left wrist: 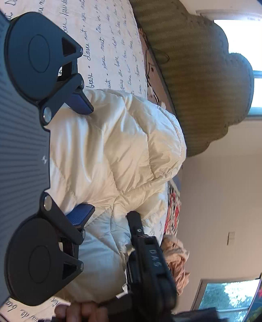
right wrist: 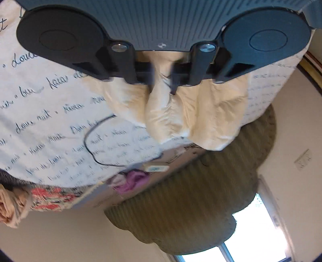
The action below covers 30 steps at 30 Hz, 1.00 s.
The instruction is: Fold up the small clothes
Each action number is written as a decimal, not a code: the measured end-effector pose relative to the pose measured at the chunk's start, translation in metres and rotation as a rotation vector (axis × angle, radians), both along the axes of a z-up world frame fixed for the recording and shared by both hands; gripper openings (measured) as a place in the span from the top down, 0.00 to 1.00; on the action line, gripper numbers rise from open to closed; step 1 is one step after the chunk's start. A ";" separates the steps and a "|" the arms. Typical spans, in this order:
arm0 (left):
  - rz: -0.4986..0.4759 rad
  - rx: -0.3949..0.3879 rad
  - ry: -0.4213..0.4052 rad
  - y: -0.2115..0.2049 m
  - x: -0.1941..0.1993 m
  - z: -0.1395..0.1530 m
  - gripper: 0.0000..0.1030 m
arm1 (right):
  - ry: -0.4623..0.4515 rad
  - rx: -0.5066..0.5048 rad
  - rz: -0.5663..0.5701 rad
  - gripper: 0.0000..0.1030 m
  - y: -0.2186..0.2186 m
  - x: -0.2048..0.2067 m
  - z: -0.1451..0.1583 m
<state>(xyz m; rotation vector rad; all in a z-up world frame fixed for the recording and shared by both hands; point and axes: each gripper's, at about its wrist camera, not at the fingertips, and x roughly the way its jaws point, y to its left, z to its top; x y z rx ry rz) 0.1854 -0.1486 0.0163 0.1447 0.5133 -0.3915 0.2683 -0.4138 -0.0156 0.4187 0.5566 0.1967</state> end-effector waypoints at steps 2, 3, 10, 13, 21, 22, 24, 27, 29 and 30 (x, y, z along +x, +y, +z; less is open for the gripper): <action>-0.015 -0.019 -0.010 0.007 0.002 0.006 0.05 | -0.010 0.000 -0.036 0.89 -0.007 -0.016 -0.012; -0.008 -0.035 -0.024 0.010 0.003 0.010 0.05 | -0.008 -0.002 -0.063 0.90 -0.013 -0.021 -0.017; 0.004 -0.054 0.034 0.001 0.027 0.006 0.03 | 0.041 0.044 -0.167 0.68 -0.039 -0.033 -0.035; 0.008 -0.013 -0.014 -0.009 0.013 -0.007 0.01 | -0.125 -0.205 -0.287 0.62 -0.012 -0.051 0.009; 0.037 -0.006 -0.040 -0.018 0.004 -0.017 0.00 | -0.231 -0.274 0.170 0.39 0.068 -0.002 0.051; 0.037 -0.003 -0.044 -0.018 0.004 -0.018 0.00 | -0.196 -0.305 0.195 0.39 0.074 0.013 0.044; 0.036 -0.001 -0.052 -0.017 0.003 -0.022 0.00 | -0.134 -0.349 0.211 0.40 0.076 0.037 0.026; 0.025 -0.011 -0.043 -0.018 0.005 -0.027 0.00 | -0.068 -0.319 0.187 0.41 0.065 0.059 0.002; 0.013 -0.007 -0.050 -0.021 0.005 -0.030 0.00 | -0.034 -0.228 0.168 0.42 0.050 0.064 -0.009; 0.009 0.000 -0.056 -0.023 0.005 -0.032 0.00 | -0.024 -0.198 0.161 0.42 0.044 0.065 -0.013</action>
